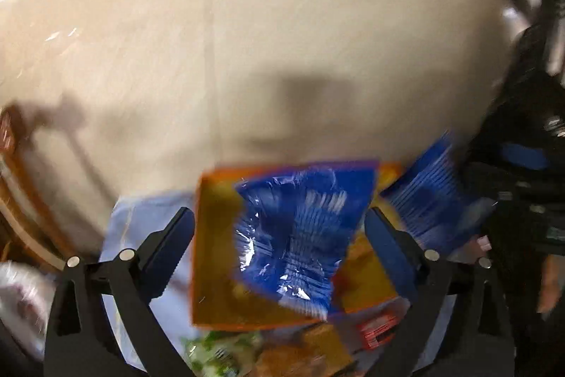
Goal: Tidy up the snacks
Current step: 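Lift both blue bags over the orange box and release them, then grasp the pink cracker bag with the left tool while the right tool grasps the green-printed bun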
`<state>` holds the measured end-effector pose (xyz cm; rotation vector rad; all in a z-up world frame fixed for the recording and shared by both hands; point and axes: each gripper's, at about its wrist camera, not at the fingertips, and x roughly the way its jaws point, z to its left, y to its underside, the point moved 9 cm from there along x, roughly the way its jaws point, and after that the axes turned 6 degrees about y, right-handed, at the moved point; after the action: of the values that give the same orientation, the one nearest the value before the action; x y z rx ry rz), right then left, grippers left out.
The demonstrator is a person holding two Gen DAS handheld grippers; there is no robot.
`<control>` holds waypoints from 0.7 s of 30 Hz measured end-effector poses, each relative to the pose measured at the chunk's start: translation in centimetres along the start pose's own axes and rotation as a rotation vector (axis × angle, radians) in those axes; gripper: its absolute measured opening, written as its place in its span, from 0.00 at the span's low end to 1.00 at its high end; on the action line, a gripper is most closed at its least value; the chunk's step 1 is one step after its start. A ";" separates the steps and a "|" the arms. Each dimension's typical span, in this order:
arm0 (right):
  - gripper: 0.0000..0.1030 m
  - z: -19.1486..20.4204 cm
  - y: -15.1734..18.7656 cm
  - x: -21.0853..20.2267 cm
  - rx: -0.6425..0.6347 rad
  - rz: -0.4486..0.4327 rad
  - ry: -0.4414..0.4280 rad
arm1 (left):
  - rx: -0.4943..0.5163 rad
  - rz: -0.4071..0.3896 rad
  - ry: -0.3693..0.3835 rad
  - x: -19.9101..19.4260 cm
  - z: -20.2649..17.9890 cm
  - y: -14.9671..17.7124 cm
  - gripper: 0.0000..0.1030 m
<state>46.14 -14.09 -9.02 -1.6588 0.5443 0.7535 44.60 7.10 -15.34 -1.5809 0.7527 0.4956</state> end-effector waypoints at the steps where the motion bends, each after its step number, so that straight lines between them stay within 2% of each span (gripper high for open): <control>1: 0.87 0.2 1.4 0.1 0.006 0.006 -0.017 | -0.023 0.024 0.013 0.4 0.7 1.3 0.92; 7: 0.87 0.7 10.7 -0.3 0.057 0.108 -0.077 | -0.027 0.084 0.035 -1.2 3.8 9.8 0.92; 9: 0.87 1.5 13.7 -0.8 0.084 0.144 -0.099 | -0.018 0.113 0.063 -2.1 3.7 13.0 0.92; 14: 0.87 3.8 24.0 -1.2 0.110 0.309 -0.132 | 0.045 0.197 0.094 -3.9 2.0 22.1 0.92; 17: 0.87 5.0 27.1 -1.6 0.088 0.350 -0.127 | 0.073 0.225 0.097 -4.4 1.2 25.9 0.92; 21: 0.87 5.5 28.7 -2.4 0.094 0.360 -0.117 | 0.043 0.244 0.082 -4.8 1.5 28.8 0.92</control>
<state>23.24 -15.03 -27.32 -1.4362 0.7943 1.0623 20.91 8.49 -32.46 -1.4843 1.0199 0.5904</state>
